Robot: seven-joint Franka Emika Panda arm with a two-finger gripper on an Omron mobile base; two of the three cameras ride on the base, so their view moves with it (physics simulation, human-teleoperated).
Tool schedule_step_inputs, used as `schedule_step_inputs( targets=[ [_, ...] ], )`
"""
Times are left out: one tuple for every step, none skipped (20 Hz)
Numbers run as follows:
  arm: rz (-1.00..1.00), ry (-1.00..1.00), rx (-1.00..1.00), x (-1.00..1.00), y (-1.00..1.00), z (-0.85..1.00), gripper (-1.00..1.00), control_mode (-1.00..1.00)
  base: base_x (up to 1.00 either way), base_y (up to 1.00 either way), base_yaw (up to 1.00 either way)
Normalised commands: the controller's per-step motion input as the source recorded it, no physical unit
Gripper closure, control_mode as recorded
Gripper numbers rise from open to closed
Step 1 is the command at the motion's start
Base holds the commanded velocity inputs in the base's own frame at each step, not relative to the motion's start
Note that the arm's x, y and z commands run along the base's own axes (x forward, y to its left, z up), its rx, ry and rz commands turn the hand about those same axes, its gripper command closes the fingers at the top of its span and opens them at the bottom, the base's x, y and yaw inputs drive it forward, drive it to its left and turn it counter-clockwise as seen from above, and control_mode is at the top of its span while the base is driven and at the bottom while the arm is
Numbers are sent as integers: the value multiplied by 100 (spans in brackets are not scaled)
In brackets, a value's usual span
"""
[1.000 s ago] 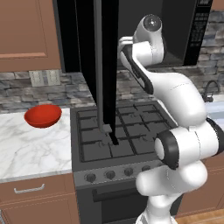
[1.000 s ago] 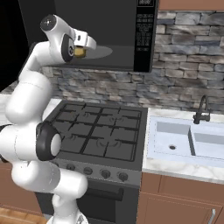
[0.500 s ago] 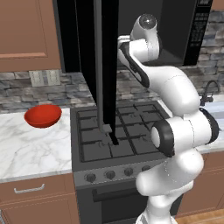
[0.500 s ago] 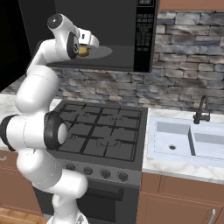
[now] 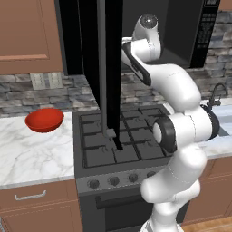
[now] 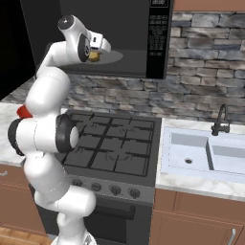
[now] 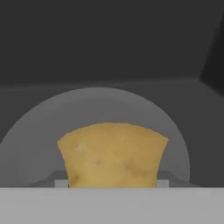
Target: Place the sponge inside the microwave to prepare for sanitizing.
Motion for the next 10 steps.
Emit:
schedule_step_inputs(
  targets=[
    [0,2,0,23,0,-15,100,-100,0,0,0],
    [0,0,0,22,0,-11,100,-100,0,0,0],
    [0,0,0,22,0,-11,100,-100,0,0,0],
    [0,0,0,24,0,-13,100,-100,0,0,0],
    [0,0,0,25,0,-14,100,-100,0,0,0],
    [0,1,0,26,0,-15,100,-100,0,0,0],
    [0,1,0,26,0,-16,100,-100,0,0,0],
    [0,2,0,27,0,-16,100,-100,0,0,0],
    [0,2,0,27,0,-16,100,-100,0,0,0],
    [0,1,0,27,0,-15,100,-100,0,0,0]
  ],
)
